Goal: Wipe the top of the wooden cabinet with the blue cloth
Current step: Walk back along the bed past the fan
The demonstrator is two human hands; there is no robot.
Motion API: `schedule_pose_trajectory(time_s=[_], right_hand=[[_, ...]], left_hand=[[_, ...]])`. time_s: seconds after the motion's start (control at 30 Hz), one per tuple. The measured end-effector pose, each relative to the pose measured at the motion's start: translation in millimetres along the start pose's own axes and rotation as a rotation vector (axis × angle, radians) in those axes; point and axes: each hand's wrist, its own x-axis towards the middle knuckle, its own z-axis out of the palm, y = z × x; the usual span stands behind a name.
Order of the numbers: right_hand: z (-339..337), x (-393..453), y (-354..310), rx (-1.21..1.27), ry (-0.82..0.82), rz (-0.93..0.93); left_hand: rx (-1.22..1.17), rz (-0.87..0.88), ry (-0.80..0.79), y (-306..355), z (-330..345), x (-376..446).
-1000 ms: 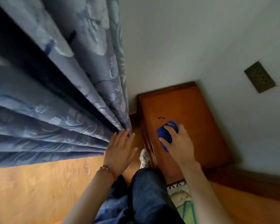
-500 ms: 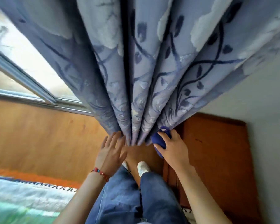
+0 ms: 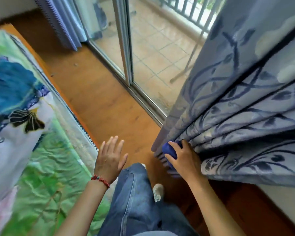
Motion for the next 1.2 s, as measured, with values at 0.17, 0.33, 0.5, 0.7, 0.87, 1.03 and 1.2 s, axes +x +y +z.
schedule_pose_trajectory(time_s=[0.17,0.33,0.5,0.7,0.87,1.03,1.2], right_hand=[[5,45,-40,0.023,-0.035,-0.166],[6,100,-82,-0.047,-0.083,-0.246],[3,162,-116,-0.068,-0.111,-0.289],[-7,230,-140,-0.077,-0.127,-0.273],[-10,282,-149,-0.084,-0.140,-0.308],[-7,348,-155,-0.078,-0.169,-0.344],[-13,433,-169,-0.087,-0.196,-0.384]], left_hand=[[-0.011,-0.176,0.009,-39,-10,-20],[-0.020,-0.290,0.017,-86,-23,-4],[-0.028,-0.366,0.075,-128,-42,35],[-0.026,-0.436,0.040,-155,-54,71],[-0.017,-0.489,-0.001,-171,-61,98],[-0.003,-0.537,-0.031,-186,-68,143],[0.012,-0.602,-0.028,-208,-83,212]])
